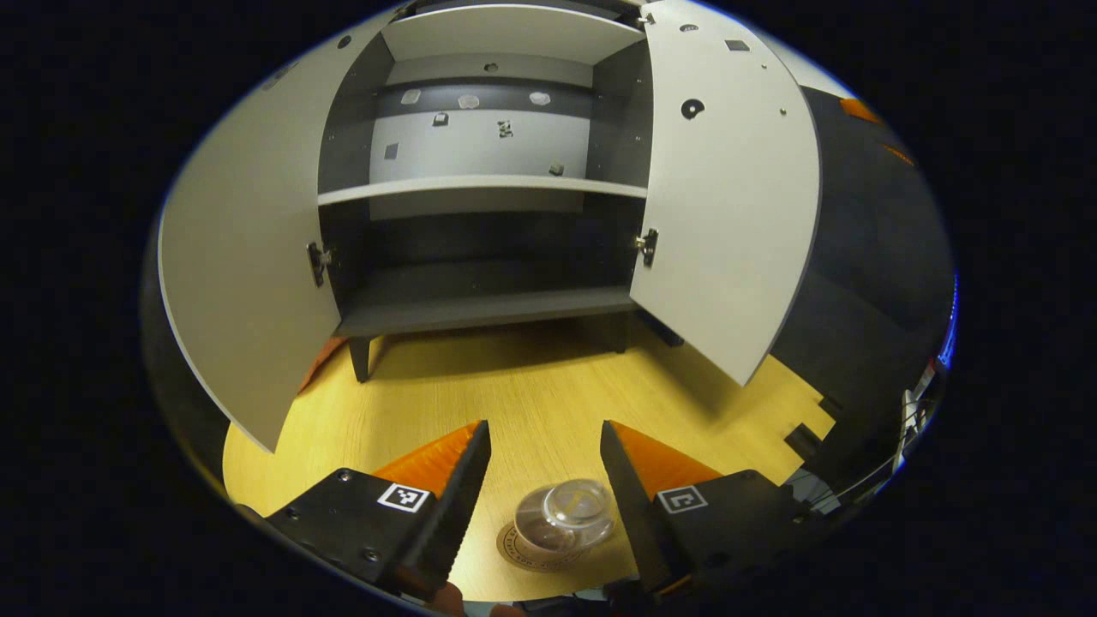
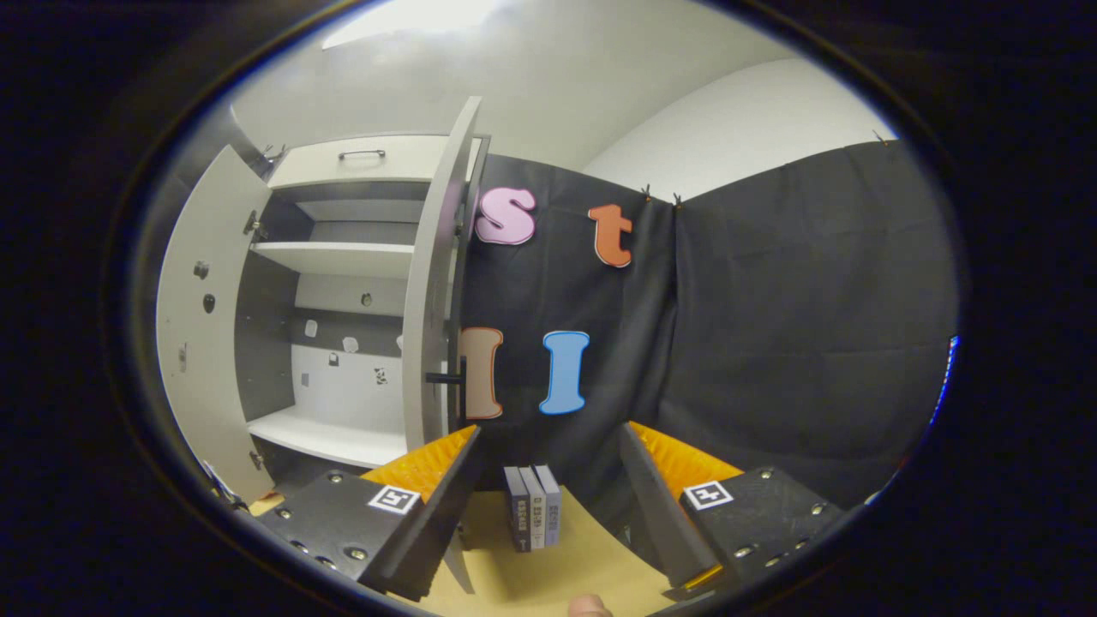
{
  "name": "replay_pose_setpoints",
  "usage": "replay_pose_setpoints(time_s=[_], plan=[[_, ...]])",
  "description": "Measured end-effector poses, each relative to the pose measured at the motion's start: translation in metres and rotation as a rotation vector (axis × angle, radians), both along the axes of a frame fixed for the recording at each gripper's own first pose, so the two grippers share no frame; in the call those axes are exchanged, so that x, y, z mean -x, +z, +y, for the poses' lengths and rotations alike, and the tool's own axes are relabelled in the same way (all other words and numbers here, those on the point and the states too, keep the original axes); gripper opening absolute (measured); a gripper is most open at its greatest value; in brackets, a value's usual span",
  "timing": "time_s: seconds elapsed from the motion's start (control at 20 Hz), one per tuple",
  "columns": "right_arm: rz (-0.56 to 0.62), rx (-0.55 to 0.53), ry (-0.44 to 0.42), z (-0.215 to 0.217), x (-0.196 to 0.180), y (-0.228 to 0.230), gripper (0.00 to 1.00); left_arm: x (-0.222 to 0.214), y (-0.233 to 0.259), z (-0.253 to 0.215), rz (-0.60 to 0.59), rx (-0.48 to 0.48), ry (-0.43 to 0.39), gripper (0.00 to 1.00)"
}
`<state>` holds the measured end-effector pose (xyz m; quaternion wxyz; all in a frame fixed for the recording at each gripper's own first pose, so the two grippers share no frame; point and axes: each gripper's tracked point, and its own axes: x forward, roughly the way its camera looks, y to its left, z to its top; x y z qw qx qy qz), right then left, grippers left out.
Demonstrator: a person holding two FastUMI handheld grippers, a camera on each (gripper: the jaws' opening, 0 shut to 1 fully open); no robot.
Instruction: Grasp the bottle in the cabinet with the left hand and place it on the coaster, then close the right door with the right hand and the left door with the left hand.
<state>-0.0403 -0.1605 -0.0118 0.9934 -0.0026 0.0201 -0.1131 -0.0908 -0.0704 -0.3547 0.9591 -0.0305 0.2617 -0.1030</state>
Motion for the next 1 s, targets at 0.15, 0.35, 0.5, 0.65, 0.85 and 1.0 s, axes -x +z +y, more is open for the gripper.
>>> replay_pose_setpoints(time_s=[0.15, 0.35, 0.5, 0.65, 0.85, 1.0], plan=[[0.001, -0.005, 0.002, 0.001, 0.0, -0.001, 0.94, -0.008, 0.041, 0.001, -0.076, 0.01, 0.012, 0.82], [0.005, 0.002, 0.007, 0.002, -0.001, -0.003, 0.96, -0.029, 0.117, 0.004, -0.229, 0.01, 0.036, 0.81], [0.005, 0.003, 0.012, 0.004, -0.001, -0.005, 0.96, -0.053, 0.174, 0.007, -0.363, 0.029, 0.067, 0.81], [0.005, 0.001, 0.02, 0.007, -0.004, -0.006, 0.94, -0.058, 0.231, 0.017, -0.448, 0.054, 0.111, 0.93], [-0.001, 0.0, 0.033, 0.009, -0.009, -0.006, 0.94, -0.062, 0.288, 0.047, -0.514, 0.022, 0.198, 0.95], [0.001, -0.01, 0.053, 0.015, -0.019, -0.01, 0.94, -0.055, 0.322, 0.082, -0.533, -0.024, 0.293, 0.97]])
